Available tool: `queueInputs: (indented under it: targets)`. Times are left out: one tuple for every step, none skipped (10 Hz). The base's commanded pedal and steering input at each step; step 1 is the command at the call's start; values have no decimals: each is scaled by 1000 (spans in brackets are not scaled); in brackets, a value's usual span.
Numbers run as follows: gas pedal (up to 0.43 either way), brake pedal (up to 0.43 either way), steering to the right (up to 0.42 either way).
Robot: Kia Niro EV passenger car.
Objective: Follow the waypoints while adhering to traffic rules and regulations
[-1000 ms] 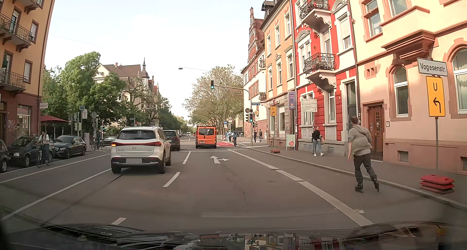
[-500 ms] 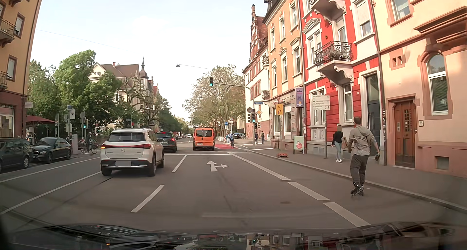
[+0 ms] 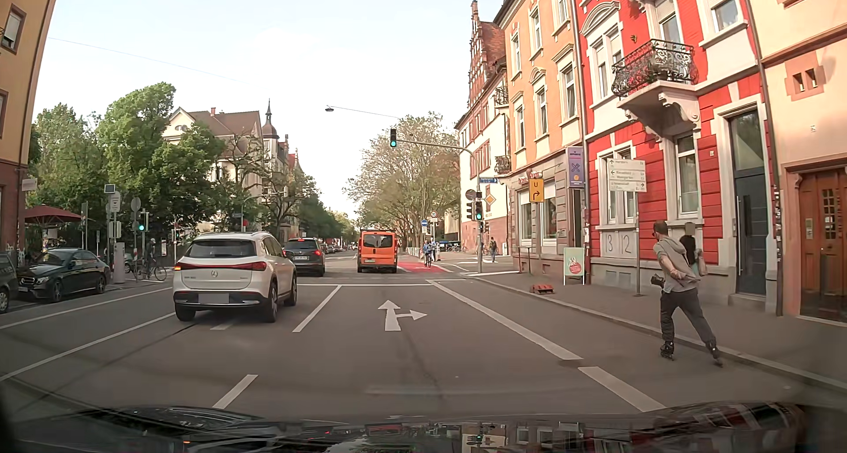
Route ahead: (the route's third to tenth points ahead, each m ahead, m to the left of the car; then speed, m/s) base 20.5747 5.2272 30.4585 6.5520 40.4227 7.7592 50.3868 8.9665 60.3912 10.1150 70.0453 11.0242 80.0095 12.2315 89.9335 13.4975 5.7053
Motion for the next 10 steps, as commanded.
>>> queueInputs:
  targets:
    - [240, 0, -65]
    - [248, 0, -65]
    - [248, 0, -65]
    - [248, 0, -64]
    - [248, 0, -59]
    - [248, 0, -58]
    - [248, 0, -58]
    - [248, 0, -56]
    - [248, 0, -52]
    - [248, 0, -46]
